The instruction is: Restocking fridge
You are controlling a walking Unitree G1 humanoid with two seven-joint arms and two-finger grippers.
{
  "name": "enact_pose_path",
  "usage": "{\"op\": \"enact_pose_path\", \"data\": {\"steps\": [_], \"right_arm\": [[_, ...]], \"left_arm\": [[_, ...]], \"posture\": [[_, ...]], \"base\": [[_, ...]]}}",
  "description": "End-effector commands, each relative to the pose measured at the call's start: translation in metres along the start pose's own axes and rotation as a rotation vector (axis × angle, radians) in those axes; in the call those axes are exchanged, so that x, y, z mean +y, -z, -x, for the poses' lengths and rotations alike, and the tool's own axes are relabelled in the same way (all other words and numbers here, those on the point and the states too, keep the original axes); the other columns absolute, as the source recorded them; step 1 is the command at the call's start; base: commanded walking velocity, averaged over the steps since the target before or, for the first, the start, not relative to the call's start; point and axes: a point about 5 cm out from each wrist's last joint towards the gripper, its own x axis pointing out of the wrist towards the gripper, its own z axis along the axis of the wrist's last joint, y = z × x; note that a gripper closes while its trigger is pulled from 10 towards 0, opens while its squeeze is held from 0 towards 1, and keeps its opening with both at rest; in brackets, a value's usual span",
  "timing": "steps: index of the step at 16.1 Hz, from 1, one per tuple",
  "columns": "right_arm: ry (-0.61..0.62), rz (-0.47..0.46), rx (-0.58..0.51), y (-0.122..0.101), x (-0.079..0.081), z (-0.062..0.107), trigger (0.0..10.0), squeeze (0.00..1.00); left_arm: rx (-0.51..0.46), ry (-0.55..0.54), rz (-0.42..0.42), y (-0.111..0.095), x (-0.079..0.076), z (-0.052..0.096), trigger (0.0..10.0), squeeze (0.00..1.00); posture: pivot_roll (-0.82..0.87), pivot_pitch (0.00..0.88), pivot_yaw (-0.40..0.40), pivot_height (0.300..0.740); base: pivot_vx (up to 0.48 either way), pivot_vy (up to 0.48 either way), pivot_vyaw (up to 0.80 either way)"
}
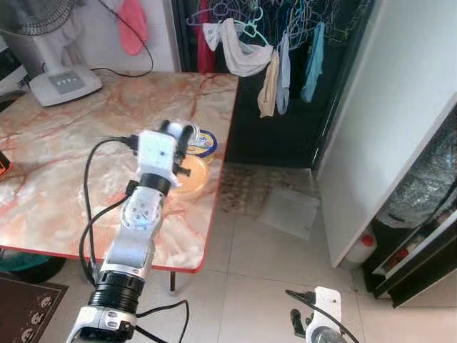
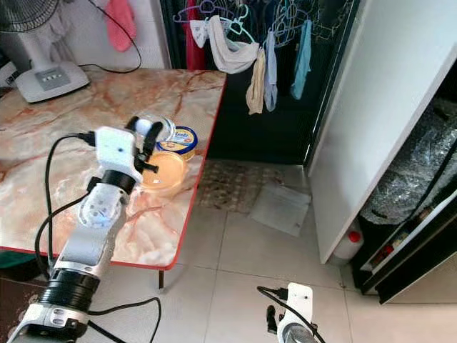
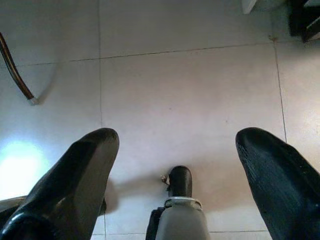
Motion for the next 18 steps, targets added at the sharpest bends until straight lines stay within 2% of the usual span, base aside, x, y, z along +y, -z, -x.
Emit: {"op": "enact_pose_path", "data": {"steps": [1,5,8,14,18], "right_arm": [[0.009,-0.010,-0.001,0.0016,-0.0002,0.0003,10.0,0.00],[0.021,-0.024,-0.009,-0.0006,-0.0002,0.0000,10.0,0.00],[0.029,-0.047,-0.013,-0.0017,0.0008,-0.0001,10.0,0.00],[0.025,-0.043,-0.007,-0.0020,0.0018,-0.0003,10.0,0.00],[0.024,-0.035,-0.012,-0.0027,0.0017,-0.0003,10.0,0.00]], "left_arm": [[-0.032,0.006,-0.035,-0.0032,0.0027,0.0009,10.0,0.00],[-0.038,0.012,-0.083,-0.0020,0.0051,-0.0003,10.0,0.00],[-0.043,0.005,-0.076,-0.0024,0.0060,-0.0025,10.0,0.00],[-0.048,0.010,-0.083,-0.0027,0.0063,-0.0048,10.0,0.00],[-0.048,0.019,-0.084,-0.0029,0.0060,-0.0053,10.0,0.00]], "posture": [[0.02,0.000,0.036,0.740],[0.01,0.000,0.036,0.740],[0.02,0.000,0.042,0.740],[0.02,0.000,0.043,0.740],[0.03,0.000,0.041,0.740]], "base": [[0.000,0.000,0.00],[0.000,0.000,0.00],[0.000,-0.274,0.00],[0.000,-0.273,-0.74],[0.000,-0.273,0.00]]}}
